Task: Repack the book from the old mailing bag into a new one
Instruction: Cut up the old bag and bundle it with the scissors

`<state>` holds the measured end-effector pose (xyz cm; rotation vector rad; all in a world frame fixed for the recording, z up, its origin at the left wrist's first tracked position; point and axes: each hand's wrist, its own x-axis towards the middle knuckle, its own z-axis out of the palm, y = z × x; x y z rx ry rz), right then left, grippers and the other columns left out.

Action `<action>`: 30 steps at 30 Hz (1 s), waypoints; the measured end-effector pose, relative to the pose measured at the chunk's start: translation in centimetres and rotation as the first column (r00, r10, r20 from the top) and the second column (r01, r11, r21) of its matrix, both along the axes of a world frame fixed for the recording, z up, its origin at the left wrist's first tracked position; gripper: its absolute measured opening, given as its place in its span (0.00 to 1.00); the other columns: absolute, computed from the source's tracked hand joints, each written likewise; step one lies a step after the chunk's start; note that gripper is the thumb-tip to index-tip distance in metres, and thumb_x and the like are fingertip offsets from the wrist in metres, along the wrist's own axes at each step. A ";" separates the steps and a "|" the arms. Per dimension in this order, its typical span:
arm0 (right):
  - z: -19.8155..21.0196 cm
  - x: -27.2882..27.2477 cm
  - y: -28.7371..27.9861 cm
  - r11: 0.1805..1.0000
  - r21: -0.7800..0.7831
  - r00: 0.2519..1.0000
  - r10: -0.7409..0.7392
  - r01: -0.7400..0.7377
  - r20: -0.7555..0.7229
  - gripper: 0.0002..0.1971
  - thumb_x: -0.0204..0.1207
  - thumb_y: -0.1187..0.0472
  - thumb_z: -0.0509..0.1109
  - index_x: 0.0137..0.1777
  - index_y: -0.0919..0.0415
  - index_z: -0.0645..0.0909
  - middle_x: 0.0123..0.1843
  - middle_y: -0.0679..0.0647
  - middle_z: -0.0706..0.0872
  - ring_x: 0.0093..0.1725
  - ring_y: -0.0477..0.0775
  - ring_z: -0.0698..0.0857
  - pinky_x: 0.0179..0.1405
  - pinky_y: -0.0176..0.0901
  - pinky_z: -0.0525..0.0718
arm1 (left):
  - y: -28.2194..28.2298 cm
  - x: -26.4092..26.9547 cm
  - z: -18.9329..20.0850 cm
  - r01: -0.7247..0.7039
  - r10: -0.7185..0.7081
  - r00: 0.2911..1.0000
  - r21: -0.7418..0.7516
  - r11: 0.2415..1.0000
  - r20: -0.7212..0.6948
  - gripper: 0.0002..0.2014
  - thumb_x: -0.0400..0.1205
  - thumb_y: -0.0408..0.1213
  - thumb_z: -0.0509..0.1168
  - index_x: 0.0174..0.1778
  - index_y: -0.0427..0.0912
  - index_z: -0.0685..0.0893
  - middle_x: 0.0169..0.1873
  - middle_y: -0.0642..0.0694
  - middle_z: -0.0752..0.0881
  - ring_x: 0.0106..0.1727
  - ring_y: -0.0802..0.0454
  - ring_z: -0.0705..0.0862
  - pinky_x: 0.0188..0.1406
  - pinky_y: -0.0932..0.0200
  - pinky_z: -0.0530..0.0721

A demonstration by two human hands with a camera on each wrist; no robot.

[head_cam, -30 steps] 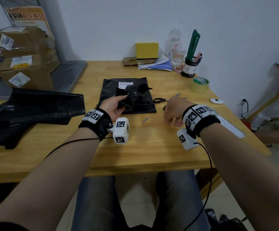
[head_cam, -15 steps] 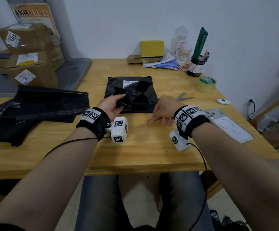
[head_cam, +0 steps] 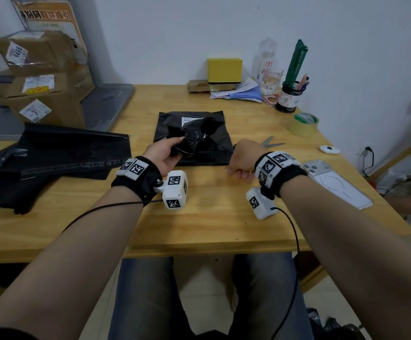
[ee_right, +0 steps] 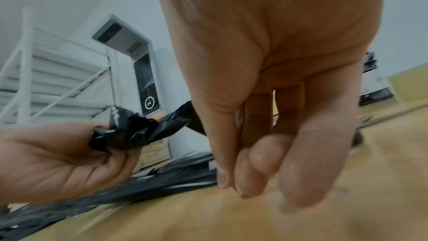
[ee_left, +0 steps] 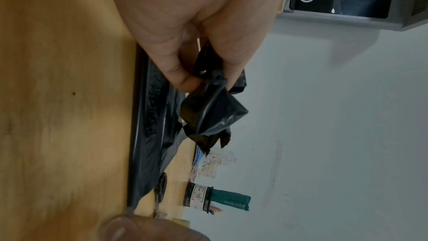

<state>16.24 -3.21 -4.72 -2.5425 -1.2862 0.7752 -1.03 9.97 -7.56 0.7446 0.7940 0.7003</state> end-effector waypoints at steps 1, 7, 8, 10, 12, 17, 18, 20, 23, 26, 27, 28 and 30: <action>0.2 0.6 -0.5 0.999 0.028 0.999 -0.032 0.032 0.015 0.11 0.77 0.62 0.80 0.45 0.72 0.91 0.39 0.67 0.93 0.31 0.60 0.88 0.44 0.62 0.94 | -0.1 0.1 0.0 0.001 -0.001 1.000 -0.002 1.000 0.003 0.05 0.84 0.28 0.67 0.54 0.33 0.85 0.49 0.39 0.88 0.49 0.48 0.88 0.54 0.59 0.88; 1.1 2.3 -2.7 0.999 -0.009 0.960 -0.035 0.039 0.278 0.13 0.78 0.57 0.80 0.43 0.69 0.91 0.37 0.59 0.94 0.22 0.50 0.84 0.42 0.50 0.93 | -1.1 1.3 0.3 0.014 -0.014 1.000 -0.005 1.000 0.015 0.15 0.84 0.28 0.68 0.66 0.33 0.83 0.50 0.40 0.88 0.50 0.48 0.88 0.51 0.60 0.89; 0.8 2.3 -2.7 0.999 -0.025 0.955 -0.012 0.020 0.297 0.13 0.78 0.57 0.80 0.43 0.69 0.91 0.37 0.59 0.94 0.24 0.51 0.85 0.43 0.51 0.94 | -1.3 1.5 0.4 0.017 -0.017 1.000 -0.003 1.000 0.023 0.15 0.84 0.28 0.67 0.66 0.32 0.83 0.50 0.40 0.88 0.49 0.49 0.88 0.49 0.60 0.90; 0.4 2.3 -2.5 0.999 -0.053 0.947 0.029 -0.013 0.318 0.14 0.77 0.56 0.80 0.43 0.70 0.89 0.39 0.61 0.93 0.30 0.57 0.87 0.46 0.55 0.94 | -1.7 1.7 0.7 0.030 -0.030 0.999 0.009 1.000 0.024 0.13 0.84 0.29 0.66 0.65 0.33 0.82 0.48 0.41 0.88 0.48 0.50 0.88 0.47 0.62 0.90; 0.2 2.1 -2.2 0.995 -0.088 0.941 0.065 -0.038 0.333 0.15 0.77 0.55 0.80 0.41 0.69 0.87 0.41 0.62 0.93 0.34 0.60 0.88 0.48 0.56 0.93 | -1.8 1.7 0.8 0.035 -0.036 0.999 0.018 0.999 0.021 0.11 0.85 0.29 0.66 0.63 0.34 0.82 0.47 0.41 0.88 0.47 0.50 0.88 0.45 0.63 0.89; 0.1 1.3 -1.9 0.986 -0.131 0.902 0.149 -0.105 0.404 0.18 0.77 0.54 0.80 0.34 0.64 0.80 0.38 0.59 0.91 0.37 0.59 0.88 0.49 0.53 0.92 | -1.4 1.2 0.8 0.025 -0.026 0.999 0.025 0.999 0.020 0.07 0.85 0.29 0.66 0.58 0.34 0.83 0.48 0.41 0.88 0.47 0.51 0.88 0.41 0.64 0.90; 0.1 1.3 -1.8 0.984 -0.133 0.896 0.162 -0.117 0.413 0.17 0.77 0.55 0.80 0.33 0.64 0.80 0.35 0.58 0.89 0.36 0.58 0.88 0.49 0.53 0.92 | -1.3 1.2 0.7 0.022 -0.023 1.000 0.023 0.999 0.019 0.07 0.85 0.29 0.66 0.58 0.34 0.83 0.49 0.41 0.88 0.47 0.51 0.88 0.40 0.65 0.90; -0.1 1.2 -1.7 0.982 -0.125 0.887 0.181 -0.141 0.424 0.16 0.78 0.60 0.78 0.32 0.64 0.79 0.30 0.57 0.86 0.30 0.56 0.85 0.46 0.53 0.93 | -1.2 1.2 0.7 0.011 -0.011 1.000 0.014 1.000 0.025 0.11 0.85 0.29 0.66 0.63 0.33 0.83 0.49 0.41 0.88 0.47 0.50 0.88 0.37 0.64 0.90; -0.3 0.8 -1.7 0.981 -0.100 0.886 0.191 -0.164 0.423 0.16 0.79 0.66 0.73 0.31 0.63 0.74 0.27 0.56 0.81 0.26 0.54 0.80 0.41 0.51 0.90 | -1.1 1.0 0.5 -0.001 0.001 1.000 0.006 1.000 0.021 0.14 0.84 0.29 0.67 0.66 0.33 0.82 0.50 0.40 0.88 0.47 0.50 0.88 0.37 0.64 0.90; -0.7 1.1 -2.0 0.993 -0.049 0.941 0.113 -0.103 0.320 0.16 0.76 0.66 0.73 0.28 0.63 0.72 0.22 0.54 0.75 0.22 0.55 0.74 0.28 0.45 0.80 | -1.1 0.6 0.2 0.005 -0.005 1.000 0.000 1.000 0.022 0.15 0.84 0.29 0.67 0.67 0.33 0.82 0.50 0.40 0.89 0.48 0.49 0.89 0.41 0.63 0.90; -0.8 1.4 -2.2 0.997 -0.031 0.964 0.078 -0.072 0.255 0.16 0.74 0.66 0.73 0.27 0.63 0.73 0.20 0.55 0.75 0.22 0.57 0.75 0.29 0.45 0.79 | -1.0 0.4 0.1 0.005 -0.005 1.000 -0.001 1.000 0.023 0.14 0.84 0.29 0.67 0.66 0.33 0.82 0.50 0.40 0.89 0.48 0.49 0.89 0.42 0.62 0.90; -0.9 1.7 -2.3 0.999 -0.009 0.985 0.039 -0.038 0.170 0.15 0.73 0.65 0.74 0.27 0.63 0.74 0.20 0.56 0.76 0.23 0.59 0.77 0.30 0.46 0.81 | -0.9 0.2 0.0 0.003 -0.003 1.000 -0.001 1.000 0.024 0.13 0.84 0.29 0.67 0.65 0.33 0.82 0.49 0.40 0.89 0.48 0.50 0.89 0.43 0.62 0.90; -0.5 2.0 -2.6 0.995 0.093 0.999 -0.047 0.048 -0.014 0.15 0.74 0.63 0.75 0.30 0.62 0.75 0.24 0.59 0.78 0.25 0.58 0.77 0.29 0.45 0.85 | -0.7 -0.1 -0.1 -0.002 0.001 1.000 0.002 1.000 0.017 0.10 0.83 0.29 0.68 0.61 0.33 0.83 0.49 0.40 0.89 0.47 0.49 0.89 0.47 0.62 0.90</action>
